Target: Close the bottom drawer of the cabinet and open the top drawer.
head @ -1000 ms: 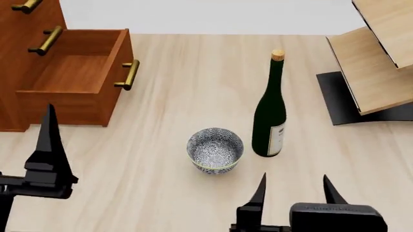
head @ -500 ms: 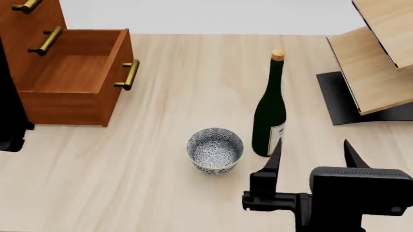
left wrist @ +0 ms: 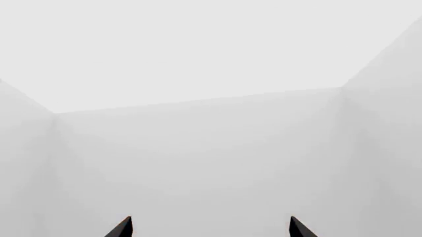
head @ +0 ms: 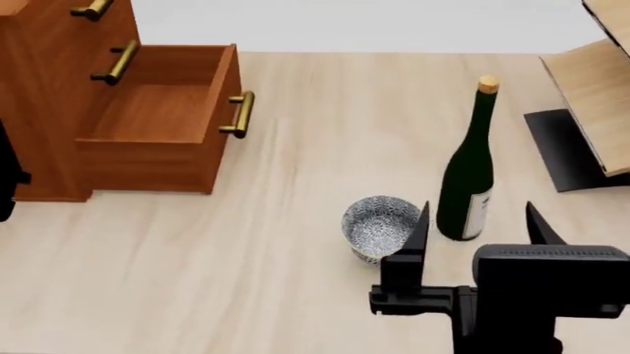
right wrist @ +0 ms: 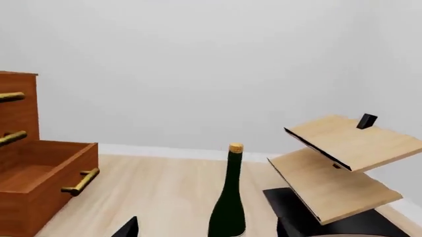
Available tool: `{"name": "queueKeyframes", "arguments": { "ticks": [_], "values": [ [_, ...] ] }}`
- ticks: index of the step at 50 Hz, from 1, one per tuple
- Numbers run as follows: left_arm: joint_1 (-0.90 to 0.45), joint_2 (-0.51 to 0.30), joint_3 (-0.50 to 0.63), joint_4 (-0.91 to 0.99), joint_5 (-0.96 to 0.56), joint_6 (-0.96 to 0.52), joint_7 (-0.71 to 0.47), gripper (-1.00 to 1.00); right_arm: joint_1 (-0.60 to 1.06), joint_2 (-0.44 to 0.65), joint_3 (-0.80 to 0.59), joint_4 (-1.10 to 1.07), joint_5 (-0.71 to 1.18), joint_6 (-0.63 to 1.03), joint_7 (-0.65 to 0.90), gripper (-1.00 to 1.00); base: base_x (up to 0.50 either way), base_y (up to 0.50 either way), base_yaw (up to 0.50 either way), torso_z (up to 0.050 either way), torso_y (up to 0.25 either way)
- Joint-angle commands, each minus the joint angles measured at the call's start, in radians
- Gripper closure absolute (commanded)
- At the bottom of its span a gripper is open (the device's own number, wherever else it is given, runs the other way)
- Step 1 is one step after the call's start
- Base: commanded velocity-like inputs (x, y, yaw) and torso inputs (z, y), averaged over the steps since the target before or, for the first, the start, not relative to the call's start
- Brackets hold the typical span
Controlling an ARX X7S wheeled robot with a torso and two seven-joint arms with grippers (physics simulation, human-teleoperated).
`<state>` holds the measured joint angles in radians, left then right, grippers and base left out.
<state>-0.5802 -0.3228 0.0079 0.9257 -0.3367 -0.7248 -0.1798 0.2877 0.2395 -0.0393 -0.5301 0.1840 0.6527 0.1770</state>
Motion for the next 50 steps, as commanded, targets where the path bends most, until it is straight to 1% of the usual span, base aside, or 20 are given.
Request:
{"name": "queueKeyframes", "arguments": {
  "ticks": [1, 42, 44, 50],
  "values": [
    [-0.012, -0.01, 0.006, 0.0, 0.003, -0.001, -0.008, -1.0, 0.001, 0.004, -0.008, 0.012, 0.005, -0.009, 0.0, -1.0, 0.0, 0.5, 0.0, 0.0, 0.0],
    [-0.013, -0.027, 0.023, -0.004, 0.002, 0.02, -0.031, -1.0, -0.007, 0.018, -0.023, 0.023, 0.023, -0.032, 0.006, -1.0, 0.0, 0.5, 0.0, 0.0, 0.0],
    [-0.012, -0.029, 0.025, -0.003, 0.002, 0.02, -0.032, -1.0, -0.014, 0.006, -0.001, 0.022, 0.038, -0.054, 0.008, -1.0, 0.0, 0.21, 0.0, 0.0, 0.0],
    [-0.011, -0.035, 0.028, 0.004, 0.004, 0.024, -0.035, -1.0, -0.014, 0.014, -0.009, 0.012, 0.038, -0.042, 0.009, -1.0, 0.0, -0.01, 0.0, 0.0, 0.0]
  ]
}}
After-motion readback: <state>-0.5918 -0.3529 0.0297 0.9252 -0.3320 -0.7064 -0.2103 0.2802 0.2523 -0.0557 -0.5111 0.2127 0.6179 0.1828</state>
